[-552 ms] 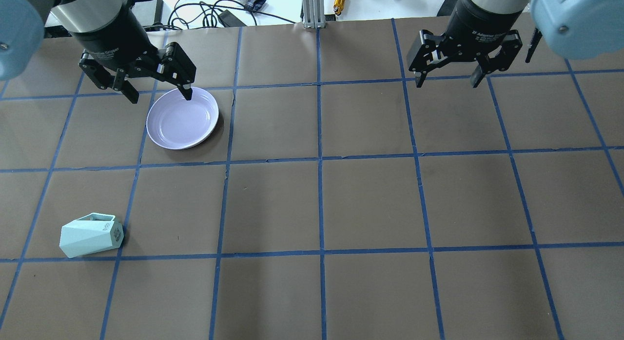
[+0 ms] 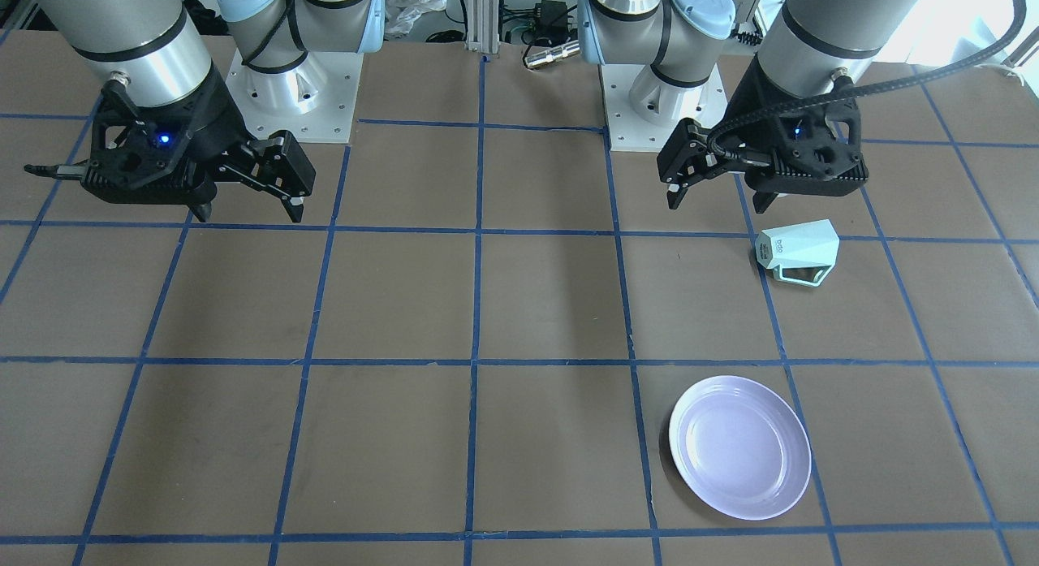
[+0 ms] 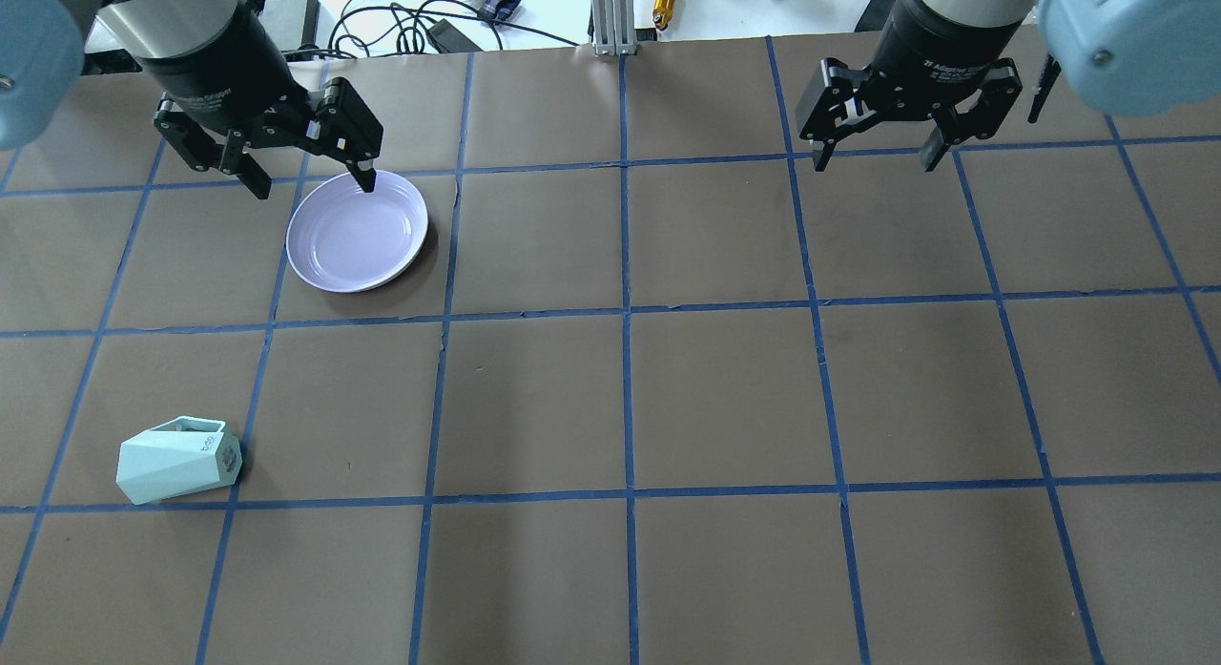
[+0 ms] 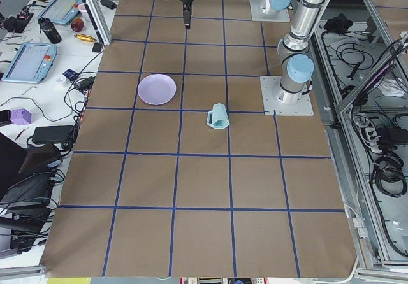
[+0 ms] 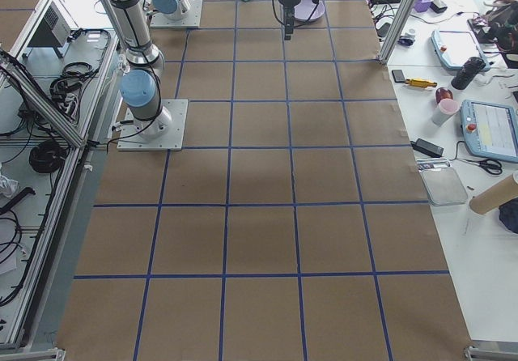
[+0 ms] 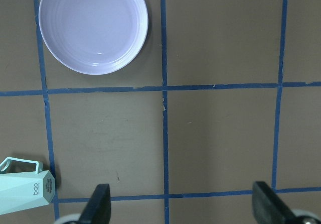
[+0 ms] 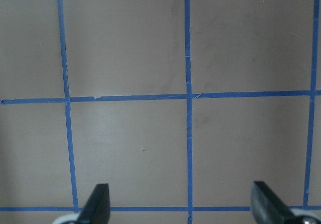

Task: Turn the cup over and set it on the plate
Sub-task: 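Move the left gripper away from the plate toward the teal mug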

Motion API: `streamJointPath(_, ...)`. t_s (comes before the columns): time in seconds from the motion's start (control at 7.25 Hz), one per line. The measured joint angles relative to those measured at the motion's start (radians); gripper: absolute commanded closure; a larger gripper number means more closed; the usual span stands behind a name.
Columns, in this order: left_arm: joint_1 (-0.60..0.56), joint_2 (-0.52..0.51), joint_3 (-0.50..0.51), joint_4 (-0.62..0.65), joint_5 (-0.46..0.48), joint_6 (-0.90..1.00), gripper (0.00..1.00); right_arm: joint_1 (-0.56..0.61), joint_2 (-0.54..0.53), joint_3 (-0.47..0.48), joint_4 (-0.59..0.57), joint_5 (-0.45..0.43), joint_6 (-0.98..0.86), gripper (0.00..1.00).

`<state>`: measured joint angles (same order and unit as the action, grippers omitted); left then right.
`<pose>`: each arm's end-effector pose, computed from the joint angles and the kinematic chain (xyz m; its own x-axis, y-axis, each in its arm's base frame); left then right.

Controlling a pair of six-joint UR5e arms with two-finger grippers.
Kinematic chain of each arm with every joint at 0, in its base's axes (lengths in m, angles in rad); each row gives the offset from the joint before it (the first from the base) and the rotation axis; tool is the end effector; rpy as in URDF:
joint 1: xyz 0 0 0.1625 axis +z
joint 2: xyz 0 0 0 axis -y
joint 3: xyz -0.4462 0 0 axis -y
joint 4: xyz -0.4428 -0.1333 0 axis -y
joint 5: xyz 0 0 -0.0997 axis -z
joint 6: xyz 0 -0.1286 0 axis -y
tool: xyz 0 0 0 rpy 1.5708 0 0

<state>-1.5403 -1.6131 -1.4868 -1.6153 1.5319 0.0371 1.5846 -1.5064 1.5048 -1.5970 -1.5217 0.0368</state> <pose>-0.1211 -0.5646 0.4980 -0.9992 0.0065 0.0390 0.0066 1.0000 0.0014 0.1475 -0.5728 0.4829 -0.9985 0.0216 -0.0500 0.0230 0.9994 -0.0260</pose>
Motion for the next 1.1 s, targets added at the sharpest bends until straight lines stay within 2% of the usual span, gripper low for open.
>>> streamJointPath(0.55,0.009,0.006,-0.001,-0.008,0.0,0.005,0.0,0.0,0.0,0.0,0.0,0.0,0.0,0.0)
streamJointPath(1.1,0.102,0.014,0.0,-0.08,-0.004,0.047,0.0,0.0,0.0,0.0,0.0,0.0,0.0,0.0)
